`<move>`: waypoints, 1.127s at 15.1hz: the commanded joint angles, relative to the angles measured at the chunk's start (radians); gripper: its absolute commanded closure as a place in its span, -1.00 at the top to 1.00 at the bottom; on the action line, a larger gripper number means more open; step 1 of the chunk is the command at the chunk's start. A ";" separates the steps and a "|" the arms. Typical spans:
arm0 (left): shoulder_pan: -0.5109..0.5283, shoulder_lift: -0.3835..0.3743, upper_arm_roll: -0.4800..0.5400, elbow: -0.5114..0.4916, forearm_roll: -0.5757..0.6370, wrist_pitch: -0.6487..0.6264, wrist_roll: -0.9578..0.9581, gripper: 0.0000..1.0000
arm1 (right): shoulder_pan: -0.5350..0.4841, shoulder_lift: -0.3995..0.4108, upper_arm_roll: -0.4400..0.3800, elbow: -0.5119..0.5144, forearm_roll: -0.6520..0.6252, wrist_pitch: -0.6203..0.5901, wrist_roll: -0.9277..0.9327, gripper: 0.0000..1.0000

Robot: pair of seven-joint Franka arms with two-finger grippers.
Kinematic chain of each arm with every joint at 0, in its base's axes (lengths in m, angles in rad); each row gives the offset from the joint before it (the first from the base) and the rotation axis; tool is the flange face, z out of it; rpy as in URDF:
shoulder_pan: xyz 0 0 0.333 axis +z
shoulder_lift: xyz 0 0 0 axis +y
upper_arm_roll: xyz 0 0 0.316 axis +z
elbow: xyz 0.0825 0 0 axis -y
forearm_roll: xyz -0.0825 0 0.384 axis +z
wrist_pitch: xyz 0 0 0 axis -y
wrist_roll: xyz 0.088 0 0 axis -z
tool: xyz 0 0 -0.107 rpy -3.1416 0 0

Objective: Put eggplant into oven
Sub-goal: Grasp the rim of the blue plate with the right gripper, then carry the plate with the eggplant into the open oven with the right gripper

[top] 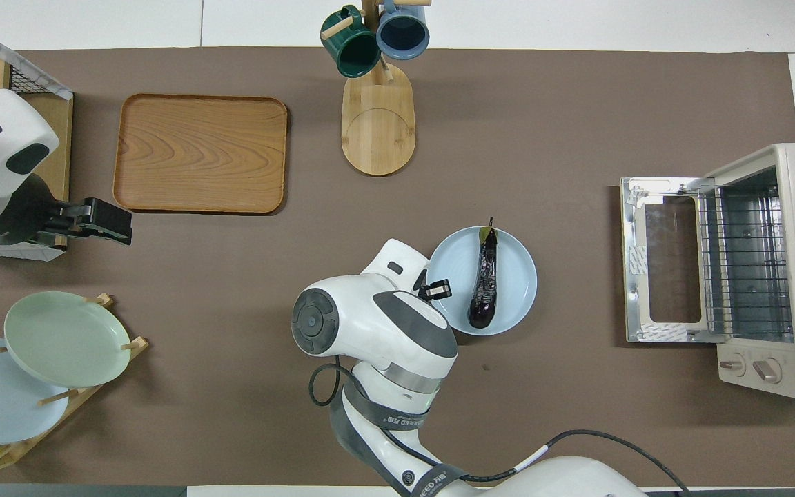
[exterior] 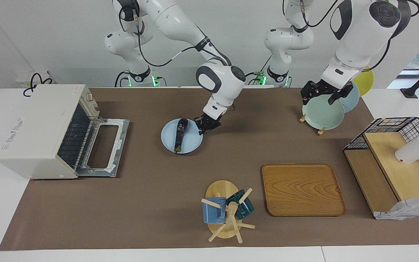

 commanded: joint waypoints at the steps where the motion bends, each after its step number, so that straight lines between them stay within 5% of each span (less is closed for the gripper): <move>1: 0.005 -0.011 0.000 -0.002 0.002 0.008 -0.005 1.00 | -0.056 -0.046 0.003 -0.004 -0.018 -0.018 -0.017 -1.00; 7: 0.029 -0.013 0.000 0.000 0.002 -0.006 -0.008 1.00 | -0.251 -0.216 0.005 -0.070 -0.003 -0.060 -0.297 -1.00; 12: 0.048 -0.013 0.000 0.000 0.002 -0.015 -0.007 1.00 | -0.431 -0.396 0.006 -0.272 0.049 -0.040 -0.449 -1.00; 17: 0.048 -0.013 0.000 0.000 0.002 -0.018 -0.010 1.00 | -0.591 -0.410 0.006 -0.316 0.089 0.000 -0.636 -1.00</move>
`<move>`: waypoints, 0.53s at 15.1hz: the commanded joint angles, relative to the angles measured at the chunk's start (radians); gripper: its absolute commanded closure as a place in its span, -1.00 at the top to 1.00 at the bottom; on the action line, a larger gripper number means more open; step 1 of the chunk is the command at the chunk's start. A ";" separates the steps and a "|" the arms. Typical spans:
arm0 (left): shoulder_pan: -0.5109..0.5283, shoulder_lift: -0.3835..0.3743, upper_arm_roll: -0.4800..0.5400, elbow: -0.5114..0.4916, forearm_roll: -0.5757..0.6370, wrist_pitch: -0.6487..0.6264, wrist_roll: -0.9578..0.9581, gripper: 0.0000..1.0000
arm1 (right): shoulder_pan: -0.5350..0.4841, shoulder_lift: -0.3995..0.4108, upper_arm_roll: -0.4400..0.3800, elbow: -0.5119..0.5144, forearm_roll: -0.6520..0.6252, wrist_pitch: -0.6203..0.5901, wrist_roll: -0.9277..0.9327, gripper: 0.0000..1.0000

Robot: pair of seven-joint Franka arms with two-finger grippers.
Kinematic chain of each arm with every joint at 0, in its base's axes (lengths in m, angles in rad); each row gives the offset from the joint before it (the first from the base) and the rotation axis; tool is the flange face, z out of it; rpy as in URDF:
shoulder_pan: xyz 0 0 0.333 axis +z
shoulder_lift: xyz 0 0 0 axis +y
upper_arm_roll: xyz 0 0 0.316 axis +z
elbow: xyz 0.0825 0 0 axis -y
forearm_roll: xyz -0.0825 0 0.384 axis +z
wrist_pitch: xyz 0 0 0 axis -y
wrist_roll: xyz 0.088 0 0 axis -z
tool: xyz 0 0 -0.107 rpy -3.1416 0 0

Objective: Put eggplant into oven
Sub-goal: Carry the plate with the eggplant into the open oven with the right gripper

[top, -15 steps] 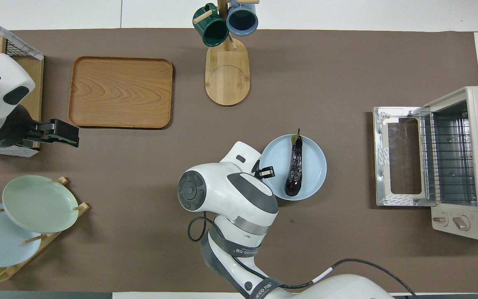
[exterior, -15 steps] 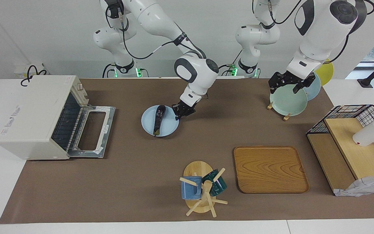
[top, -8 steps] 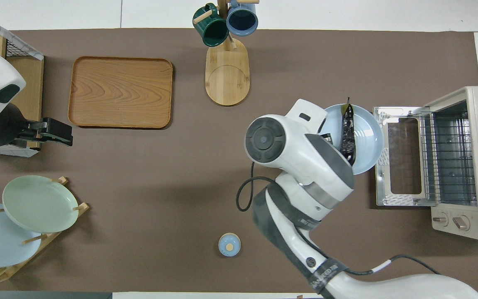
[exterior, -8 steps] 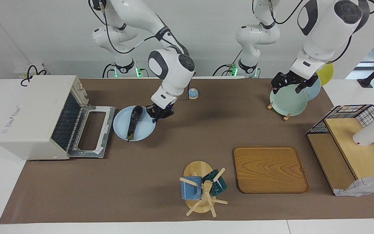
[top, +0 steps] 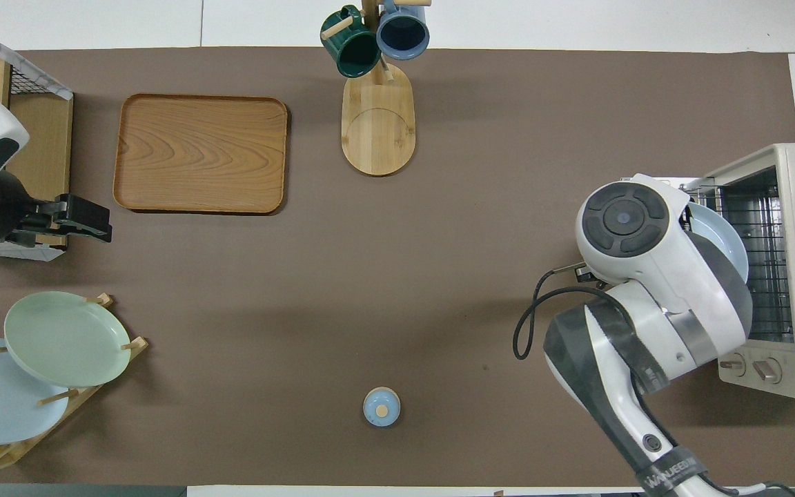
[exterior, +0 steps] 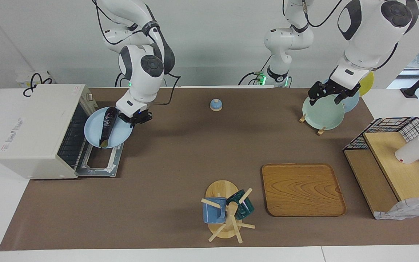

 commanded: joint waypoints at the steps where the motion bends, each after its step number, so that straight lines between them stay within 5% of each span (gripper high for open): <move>1: 0.009 -0.012 -0.005 -0.001 0.002 -0.014 -0.007 1.00 | -0.142 -0.020 0.011 -0.034 0.077 0.062 -0.174 -1.00; 8: 0.009 -0.012 -0.006 -0.001 0.002 -0.007 -0.007 1.00 | -0.293 -0.035 0.009 -0.119 0.120 0.178 -0.363 -1.00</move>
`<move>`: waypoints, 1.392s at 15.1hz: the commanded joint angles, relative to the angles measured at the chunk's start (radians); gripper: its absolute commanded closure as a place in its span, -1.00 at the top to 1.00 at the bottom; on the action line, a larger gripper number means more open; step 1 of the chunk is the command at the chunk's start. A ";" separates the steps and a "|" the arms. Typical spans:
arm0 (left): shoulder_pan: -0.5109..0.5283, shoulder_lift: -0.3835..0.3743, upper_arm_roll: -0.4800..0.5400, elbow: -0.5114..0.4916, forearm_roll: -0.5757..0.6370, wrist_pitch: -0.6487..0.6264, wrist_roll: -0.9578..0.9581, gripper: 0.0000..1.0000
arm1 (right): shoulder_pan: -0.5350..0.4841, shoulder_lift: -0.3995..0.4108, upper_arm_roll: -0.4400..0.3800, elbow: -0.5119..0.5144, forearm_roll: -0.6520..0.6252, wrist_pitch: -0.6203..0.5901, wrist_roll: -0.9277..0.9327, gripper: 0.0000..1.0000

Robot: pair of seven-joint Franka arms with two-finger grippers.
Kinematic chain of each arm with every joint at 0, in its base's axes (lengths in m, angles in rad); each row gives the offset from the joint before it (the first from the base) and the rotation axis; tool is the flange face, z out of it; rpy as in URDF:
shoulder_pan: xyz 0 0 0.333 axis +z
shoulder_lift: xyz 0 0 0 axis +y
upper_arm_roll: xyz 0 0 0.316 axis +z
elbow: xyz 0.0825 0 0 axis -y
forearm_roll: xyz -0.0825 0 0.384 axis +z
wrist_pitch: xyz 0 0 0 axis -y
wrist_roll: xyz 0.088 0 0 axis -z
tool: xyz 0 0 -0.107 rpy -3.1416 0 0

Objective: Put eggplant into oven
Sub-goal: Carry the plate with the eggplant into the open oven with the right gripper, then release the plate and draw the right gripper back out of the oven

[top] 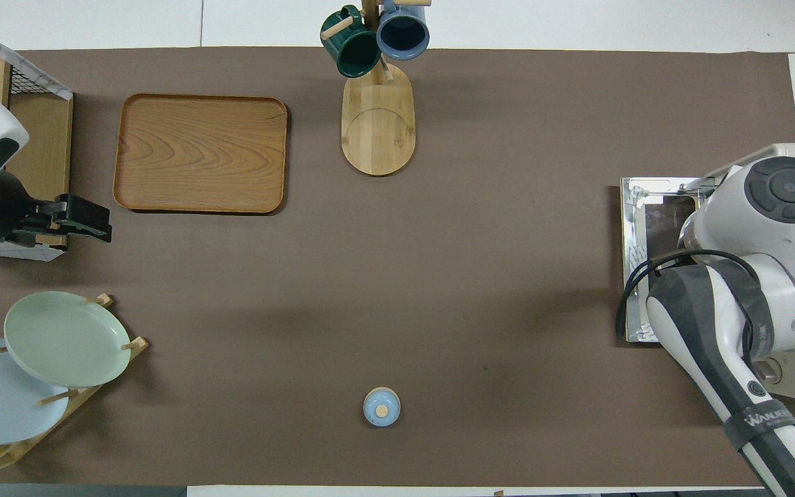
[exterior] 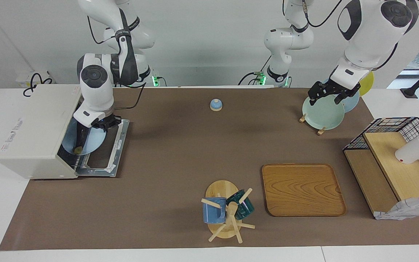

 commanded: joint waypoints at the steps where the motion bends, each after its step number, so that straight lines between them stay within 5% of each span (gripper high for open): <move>1: 0.009 -0.012 -0.005 -0.001 0.002 -0.007 -0.007 1.00 | -0.047 -0.039 0.013 -0.076 0.021 0.082 -0.064 -1.00; 7: 0.009 -0.012 -0.005 -0.001 0.002 -0.007 -0.007 1.00 | -0.089 -0.043 0.013 -0.104 0.037 0.148 -0.112 -1.00; 10: 0.011 -0.012 -0.005 -0.003 0.002 -0.007 -0.007 1.00 | -0.092 -0.045 0.013 -0.104 0.061 0.148 -0.115 -0.52; 14: 0.009 -0.012 -0.005 -0.001 0.002 -0.007 -0.007 1.00 | -0.081 -0.042 0.013 -0.092 0.060 0.128 -0.116 -0.50; 17: 0.011 -0.012 -0.005 -0.003 0.002 -0.005 -0.007 1.00 | -0.047 -0.032 0.018 -0.002 0.063 0.006 -0.113 -0.42; 19: 0.009 -0.012 -0.005 -0.001 0.002 -0.007 -0.007 1.00 | 0.000 -0.020 0.018 0.037 0.098 -0.001 -0.103 -0.43; 21: 0.009 -0.012 -0.005 -0.003 0.002 -0.007 -0.007 1.00 | 0.038 -0.011 0.018 0.037 0.153 0.056 -0.017 -0.91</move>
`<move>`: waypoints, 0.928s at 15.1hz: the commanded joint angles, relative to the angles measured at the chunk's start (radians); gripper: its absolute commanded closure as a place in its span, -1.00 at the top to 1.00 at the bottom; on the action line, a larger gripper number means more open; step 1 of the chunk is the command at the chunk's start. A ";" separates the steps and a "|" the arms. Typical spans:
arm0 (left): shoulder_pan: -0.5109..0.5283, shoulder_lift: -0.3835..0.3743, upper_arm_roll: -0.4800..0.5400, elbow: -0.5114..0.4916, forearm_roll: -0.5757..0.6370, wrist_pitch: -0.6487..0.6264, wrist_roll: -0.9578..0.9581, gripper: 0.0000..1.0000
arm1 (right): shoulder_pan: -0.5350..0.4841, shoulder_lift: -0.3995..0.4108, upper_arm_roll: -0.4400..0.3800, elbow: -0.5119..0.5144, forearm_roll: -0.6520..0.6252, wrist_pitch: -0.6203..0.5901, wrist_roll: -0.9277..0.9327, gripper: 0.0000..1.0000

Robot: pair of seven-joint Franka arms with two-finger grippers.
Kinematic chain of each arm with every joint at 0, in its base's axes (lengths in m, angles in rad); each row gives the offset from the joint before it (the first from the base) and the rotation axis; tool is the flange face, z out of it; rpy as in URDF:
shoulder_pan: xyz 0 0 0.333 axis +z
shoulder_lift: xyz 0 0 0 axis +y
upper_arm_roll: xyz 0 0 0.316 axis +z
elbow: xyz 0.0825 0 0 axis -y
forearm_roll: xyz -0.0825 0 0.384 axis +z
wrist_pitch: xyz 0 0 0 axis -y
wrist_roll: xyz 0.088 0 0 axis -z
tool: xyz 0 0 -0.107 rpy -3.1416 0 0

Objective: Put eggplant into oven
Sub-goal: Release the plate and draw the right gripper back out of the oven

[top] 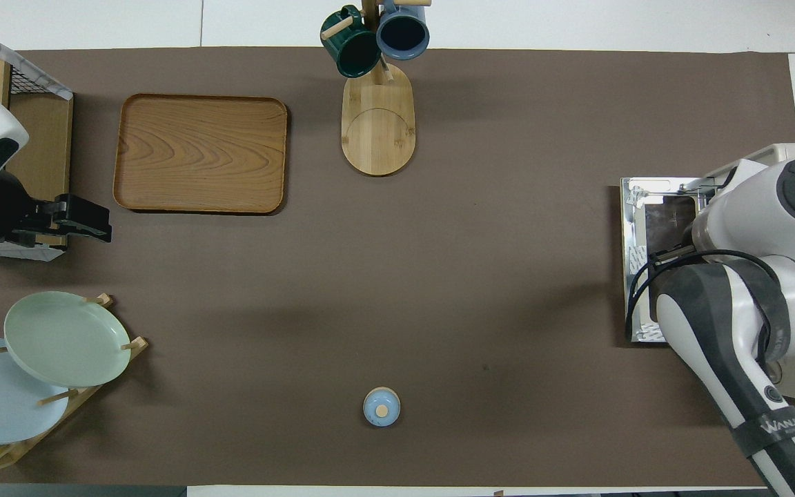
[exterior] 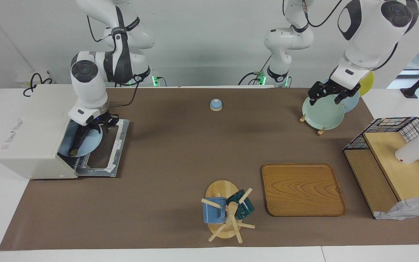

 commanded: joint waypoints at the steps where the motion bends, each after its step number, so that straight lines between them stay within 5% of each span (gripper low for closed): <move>1: 0.009 -0.012 -0.005 -0.003 0.002 -0.007 -0.007 1.00 | 0.074 0.023 0.004 0.018 0.052 0.051 0.095 -1.00; 14: 0.009 -0.012 -0.005 -0.003 0.002 -0.005 -0.007 1.00 | 0.119 0.152 0.004 -0.021 0.047 0.210 0.254 -1.00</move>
